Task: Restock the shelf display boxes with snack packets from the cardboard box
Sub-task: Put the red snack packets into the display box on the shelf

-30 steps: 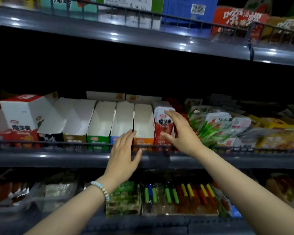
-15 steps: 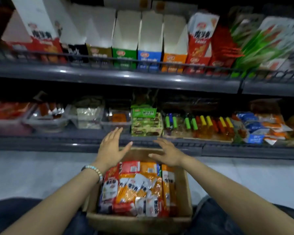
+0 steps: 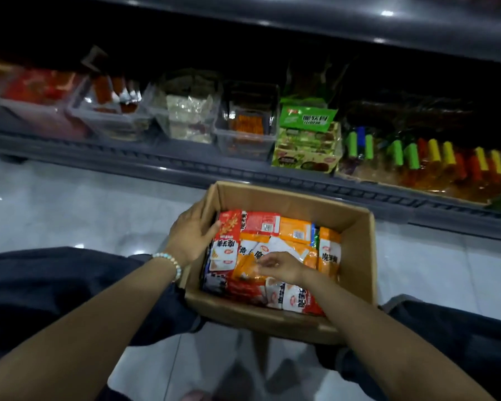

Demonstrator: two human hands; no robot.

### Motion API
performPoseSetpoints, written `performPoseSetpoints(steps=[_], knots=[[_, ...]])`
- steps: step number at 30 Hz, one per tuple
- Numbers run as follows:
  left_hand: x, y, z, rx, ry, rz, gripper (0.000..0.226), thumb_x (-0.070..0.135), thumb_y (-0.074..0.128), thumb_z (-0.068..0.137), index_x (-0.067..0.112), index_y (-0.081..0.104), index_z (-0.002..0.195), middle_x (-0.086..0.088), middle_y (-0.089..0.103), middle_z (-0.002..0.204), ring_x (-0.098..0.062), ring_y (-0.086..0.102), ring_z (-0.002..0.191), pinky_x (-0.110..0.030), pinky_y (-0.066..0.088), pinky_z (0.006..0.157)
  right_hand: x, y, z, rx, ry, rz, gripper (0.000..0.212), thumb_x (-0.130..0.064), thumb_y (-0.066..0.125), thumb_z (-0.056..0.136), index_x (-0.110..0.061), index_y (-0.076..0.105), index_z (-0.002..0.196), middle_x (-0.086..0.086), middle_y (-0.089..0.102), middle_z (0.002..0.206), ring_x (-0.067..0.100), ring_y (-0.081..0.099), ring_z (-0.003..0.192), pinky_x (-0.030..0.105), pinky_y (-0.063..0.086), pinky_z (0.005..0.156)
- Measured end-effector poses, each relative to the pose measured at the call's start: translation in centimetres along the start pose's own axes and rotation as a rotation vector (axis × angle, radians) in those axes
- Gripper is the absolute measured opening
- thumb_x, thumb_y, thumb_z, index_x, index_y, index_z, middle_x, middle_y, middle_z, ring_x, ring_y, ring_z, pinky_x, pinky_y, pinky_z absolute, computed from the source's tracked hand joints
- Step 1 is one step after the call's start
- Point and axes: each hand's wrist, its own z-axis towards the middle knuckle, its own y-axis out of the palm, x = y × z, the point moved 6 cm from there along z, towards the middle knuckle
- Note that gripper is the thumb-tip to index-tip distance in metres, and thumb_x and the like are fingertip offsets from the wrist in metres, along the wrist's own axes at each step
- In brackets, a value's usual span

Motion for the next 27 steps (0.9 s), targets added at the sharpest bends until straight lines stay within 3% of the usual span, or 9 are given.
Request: performPoseSetpoints(steps=[3, 8, 16, 20, 22, 24, 25, 27], knots=[[-1.8, 1.2, -0.3, -0.032, -0.054, -0.050, 0.072, 0.077, 0.034, 0.081, 0.033, 0.037, 0.138, 0.001, 0.056, 0.132, -0.022, 0.055, 0.117, -0.045, 0.048, 0.096, 1.3, 1.8, 0.8, -0.059, -0.001, -0.055, 0.046, -0.035, 0.075, 0.079, -0.013, 0.065, 0.118, 0.000, 0.060, 0.127, 0.016, 0.054, 0.119, 0.019, 0.042, 0.094], [-2.8, 2.2, -0.8, -0.069, -0.110, -0.085, 0.073, 0.076, 0.035, 0.079, 0.035, 0.031, 0.140, 0.002, 0.057, 0.131, -0.021, 0.058, 0.114, -0.047, 0.051, 0.093, 3.0, 3.9, 2.0, -0.087, 0.022, -0.179, 0.060, -0.030, 0.081, 0.073, -0.017, 0.059, 0.127, 0.000, 0.053, 0.135, 0.019, 0.048, 0.125, 0.028, 0.037, 0.106], [-3.7, 3.2, -0.5, -0.081, -0.176, -0.128, 0.077, 0.080, 0.034, 0.076, 0.038, 0.025, 0.141, 0.000, 0.060, 0.125, -0.022, 0.061, 0.106, -0.049, 0.054, 0.086, 3.0, 3.6, 2.3, 0.110, -0.146, -0.266, 0.029, -0.020, 0.069, 0.086, -0.011, 0.069, 0.114, 0.004, 0.067, 0.119, 0.019, 0.061, 0.108, 0.027, 0.045, 0.096], [-3.1, 3.0, -0.2, -0.011, -0.151, -0.179, 0.070, 0.077, 0.033, 0.080, 0.034, 0.035, 0.136, 0.001, 0.059, 0.124, -0.020, 0.060, 0.108, -0.048, 0.053, 0.088, 3.2, 2.3, 1.4, 0.135, -0.127, -0.090, 0.020, -0.016, 0.066, 0.088, -0.003, 0.073, 0.102, 0.007, 0.073, 0.092, 0.013, 0.062, 0.080, 0.032, 0.052, 0.084], [-1.5, 2.2, -0.2, 0.092, -0.091, -0.164, 0.071, 0.074, 0.031, 0.083, 0.027, 0.040, 0.135, -0.001, 0.055, 0.128, -0.022, 0.053, 0.117, -0.049, 0.048, 0.095, 2.8, 0.5, 0.3, 0.155, -0.083, 0.033, 0.023, -0.017, 0.066, 0.088, -0.002, 0.071, 0.106, 0.010, 0.072, 0.101, 0.016, 0.065, 0.088, 0.032, 0.054, 0.084], [0.5, 1.2, -0.1, 0.182, -0.027, -0.142, 0.062, 0.057, 0.039, 0.091, 0.019, 0.039, 0.140, -0.006, 0.049, 0.138, -0.025, 0.041, 0.130, -0.049, 0.036, 0.107, 2.0, -1.6, -1.1, 0.162, -0.060, 0.185, 0.027, -0.017, 0.065, 0.089, -0.002, 0.068, 0.111, 0.011, 0.070, 0.107, 0.021, 0.067, 0.094, 0.028, 0.057, 0.078], [1.3, 0.9, 0.1, 0.218, -0.002, -0.161, 0.059, 0.050, 0.042, 0.093, 0.018, 0.037, 0.142, -0.006, 0.046, 0.141, -0.025, 0.037, 0.132, -0.047, 0.033, 0.110, 1.3, -2.8, -2.0, 0.174, -0.061, 0.268, 0.028, -0.017, 0.064, 0.089, 0.000, 0.067, 0.111, 0.012, 0.069, 0.105, 0.021, 0.068, 0.090, 0.025, 0.057, 0.071], [3.0, 0.4, 0.3, 0.237, -0.009, -0.275, 0.063, 0.057, 0.042, 0.090, 0.021, 0.038, 0.142, -0.004, 0.049, 0.138, -0.022, 0.042, 0.129, -0.046, 0.036, 0.109, -0.4, -5.4, -4.1, 0.238, -0.087, 0.397, 0.027, -0.015, 0.063, 0.090, 0.003, 0.066, 0.110, 0.013, 0.069, 0.100, 0.020, 0.067, 0.081, 0.019, 0.056, 0.061]])
